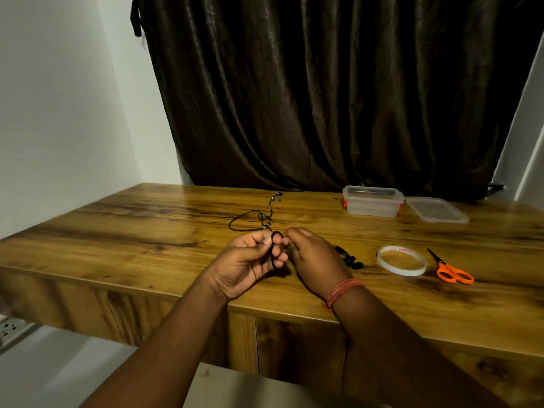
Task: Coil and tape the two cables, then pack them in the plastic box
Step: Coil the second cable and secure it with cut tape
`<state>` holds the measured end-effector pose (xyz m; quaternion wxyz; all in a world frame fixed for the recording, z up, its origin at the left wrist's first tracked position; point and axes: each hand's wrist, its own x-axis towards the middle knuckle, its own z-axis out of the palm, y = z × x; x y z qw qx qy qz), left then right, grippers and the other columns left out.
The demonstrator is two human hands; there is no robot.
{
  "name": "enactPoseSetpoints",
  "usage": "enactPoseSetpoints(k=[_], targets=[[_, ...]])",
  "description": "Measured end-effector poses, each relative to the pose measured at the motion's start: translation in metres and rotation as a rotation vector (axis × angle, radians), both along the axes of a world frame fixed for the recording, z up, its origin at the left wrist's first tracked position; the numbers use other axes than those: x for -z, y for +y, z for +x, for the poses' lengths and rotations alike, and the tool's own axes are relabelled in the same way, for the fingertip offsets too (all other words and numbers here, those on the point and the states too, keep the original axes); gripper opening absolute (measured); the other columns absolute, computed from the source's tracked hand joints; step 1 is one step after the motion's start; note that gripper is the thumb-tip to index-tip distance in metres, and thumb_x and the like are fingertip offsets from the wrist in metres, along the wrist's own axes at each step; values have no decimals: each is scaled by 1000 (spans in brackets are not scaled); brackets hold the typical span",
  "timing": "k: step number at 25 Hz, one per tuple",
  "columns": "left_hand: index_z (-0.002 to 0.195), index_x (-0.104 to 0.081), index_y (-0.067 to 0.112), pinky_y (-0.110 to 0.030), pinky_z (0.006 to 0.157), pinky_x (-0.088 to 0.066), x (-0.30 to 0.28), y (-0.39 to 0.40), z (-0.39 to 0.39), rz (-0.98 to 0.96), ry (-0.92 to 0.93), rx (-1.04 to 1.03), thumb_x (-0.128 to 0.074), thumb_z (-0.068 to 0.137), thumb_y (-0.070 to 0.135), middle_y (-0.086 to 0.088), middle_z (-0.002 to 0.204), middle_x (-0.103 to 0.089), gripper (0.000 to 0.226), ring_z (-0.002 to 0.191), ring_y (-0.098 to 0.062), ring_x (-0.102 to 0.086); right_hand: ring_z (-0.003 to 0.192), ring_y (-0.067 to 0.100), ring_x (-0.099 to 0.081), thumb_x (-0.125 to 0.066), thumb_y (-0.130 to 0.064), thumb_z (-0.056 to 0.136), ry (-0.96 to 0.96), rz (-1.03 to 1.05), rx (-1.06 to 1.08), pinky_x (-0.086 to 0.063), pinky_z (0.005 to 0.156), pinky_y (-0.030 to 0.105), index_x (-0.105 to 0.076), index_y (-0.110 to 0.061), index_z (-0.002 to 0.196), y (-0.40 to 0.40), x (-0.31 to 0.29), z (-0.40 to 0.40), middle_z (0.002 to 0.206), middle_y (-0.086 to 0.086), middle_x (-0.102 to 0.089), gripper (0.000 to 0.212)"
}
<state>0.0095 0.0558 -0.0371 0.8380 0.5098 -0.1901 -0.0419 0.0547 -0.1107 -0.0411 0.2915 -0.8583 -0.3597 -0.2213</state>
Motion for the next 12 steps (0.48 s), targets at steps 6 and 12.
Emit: enactPoseSetpoints(k=[6,12], targets=[[86,-71,3,-30,78,-60,-2,0,5,-204,-8,-254,-51,89,6,-21,95,-73,20,99,-30,-72,102,26,-57,-45,-30,101,-98,-316,-64,-44,84,36,-57,-14,115,11,1,-4,108,8,-66,25],[98,-67,3,-34,88,-55,7,-10,18,8,-24,-567,-49,100,6,-18,98,-73,18,102,-29,-68,93,20,-60,-45,-35,100,-214,-261,-71,-45,85,34,-56,-22,106,9,0,-10,102,-2,-66,18]])
